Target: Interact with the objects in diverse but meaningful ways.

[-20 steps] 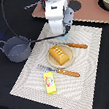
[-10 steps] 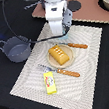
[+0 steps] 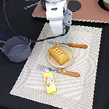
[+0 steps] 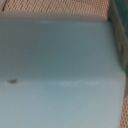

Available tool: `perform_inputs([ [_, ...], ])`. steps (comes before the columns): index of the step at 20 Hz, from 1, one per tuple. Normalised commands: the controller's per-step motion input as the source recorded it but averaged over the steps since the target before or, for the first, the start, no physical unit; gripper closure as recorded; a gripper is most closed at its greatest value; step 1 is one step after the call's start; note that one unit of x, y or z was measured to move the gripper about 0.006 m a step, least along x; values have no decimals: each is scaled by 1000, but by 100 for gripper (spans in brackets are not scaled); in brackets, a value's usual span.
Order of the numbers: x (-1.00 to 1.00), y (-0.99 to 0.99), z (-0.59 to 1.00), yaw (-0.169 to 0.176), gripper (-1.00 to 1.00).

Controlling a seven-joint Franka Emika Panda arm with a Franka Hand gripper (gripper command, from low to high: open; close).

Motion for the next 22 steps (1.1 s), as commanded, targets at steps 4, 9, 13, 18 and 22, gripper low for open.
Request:
perform_inputs([
  [4, -471, -302, 281, 15, 100],
  [9, -542, -175, 344, -4, 100],
  [13, -616, -54, 515, -18, 100],
  [18, -687, 3, 562, -9, 100],
  [22, -721, 141, 471, 0, 100],
])
